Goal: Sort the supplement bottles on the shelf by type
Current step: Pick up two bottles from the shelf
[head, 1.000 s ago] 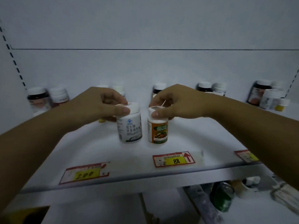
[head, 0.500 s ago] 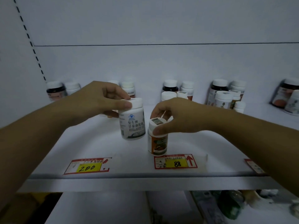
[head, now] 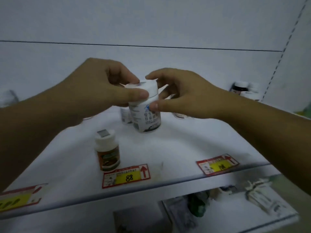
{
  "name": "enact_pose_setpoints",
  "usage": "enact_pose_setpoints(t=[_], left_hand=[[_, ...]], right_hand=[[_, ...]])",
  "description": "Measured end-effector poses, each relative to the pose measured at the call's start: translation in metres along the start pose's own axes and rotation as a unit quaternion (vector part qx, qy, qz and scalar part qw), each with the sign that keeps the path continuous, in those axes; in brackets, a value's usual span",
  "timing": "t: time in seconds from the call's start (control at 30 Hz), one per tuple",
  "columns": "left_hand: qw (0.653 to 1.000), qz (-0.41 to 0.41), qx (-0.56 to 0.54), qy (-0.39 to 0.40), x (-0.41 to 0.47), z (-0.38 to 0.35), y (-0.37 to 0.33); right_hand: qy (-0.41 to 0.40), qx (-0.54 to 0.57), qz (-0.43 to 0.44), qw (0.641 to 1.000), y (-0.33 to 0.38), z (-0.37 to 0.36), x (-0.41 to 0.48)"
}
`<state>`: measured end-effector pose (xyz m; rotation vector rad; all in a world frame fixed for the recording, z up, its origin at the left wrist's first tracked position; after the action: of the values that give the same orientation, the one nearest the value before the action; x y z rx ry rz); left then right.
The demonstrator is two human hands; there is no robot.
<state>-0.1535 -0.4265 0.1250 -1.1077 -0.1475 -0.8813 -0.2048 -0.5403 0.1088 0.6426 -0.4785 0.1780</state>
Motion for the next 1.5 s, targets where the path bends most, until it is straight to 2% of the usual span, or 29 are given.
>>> enact_pose_setpoints(t=[0.13,0.3,0.47,0.63,0.8,0.87,1.1,1.3,1.5], left_hand=[[0.998,0.032,0.017,0.045,0.003,-0.073,-0.010],[0.985,0.055,0.118,0.115,0.004,-0.151,-0.001],[0.972,0.071,0.171,0.148,-0.002,-0.178,0.010],[0.967,0.043,0.196,0.157,-0.003,-0.172,-0.002],[0.960,-0.002,0.279,0.036,0.002,-0.084,-0.010],[0.946,-0.001,0.323,0.005,-0.002,-0.042,-0.003],[0.926,0.067,0.366,-0.070,-0.041,0.122,0.064],[0.922,0.136,0.355,-0.076,-0.080,0.256,0.157],[0.919,0.175,0.350,-0.041,-0.073,0.327,0.238]], right_hand=[[0.040,-0.025,-0.026,0.999,-0.043,0.032,-0.036],[0.109,-0.050,-0.054,0.991,-0.100,0.035,-0.069],[0.145,-0.040,-0.047,0.987,-0.124,0.023,-0.080],[0.160,-0.055,-0.040,0.985,-0.129,0.032,-0.080],[0.064,-0.047,0.008,0.997,-0.083,0.052,-0.044],[0.066,-0.052,0.034,0.996,-0.055,0.036,-0.030],[0.089,-0.078,0.108,0.987,0.051,-0.055,0.030],[0.107,-0.134,0.159,0.972,0.126,-0.160,0.102],[0.135,-0.163,0.123,0.970,0.134,-0.249,0.163]])
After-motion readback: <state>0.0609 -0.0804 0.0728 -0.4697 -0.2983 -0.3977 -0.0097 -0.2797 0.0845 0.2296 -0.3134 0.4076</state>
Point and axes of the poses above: each hand's wrist, its own x-axis towards the middle knuckle, its own z-axis out of the back of the hand, y = z × x, the point moved 10 cm from there along x, towards the middle knuckle, and after that the axes turned 6 degrees about -y, right-handed, at the moved point
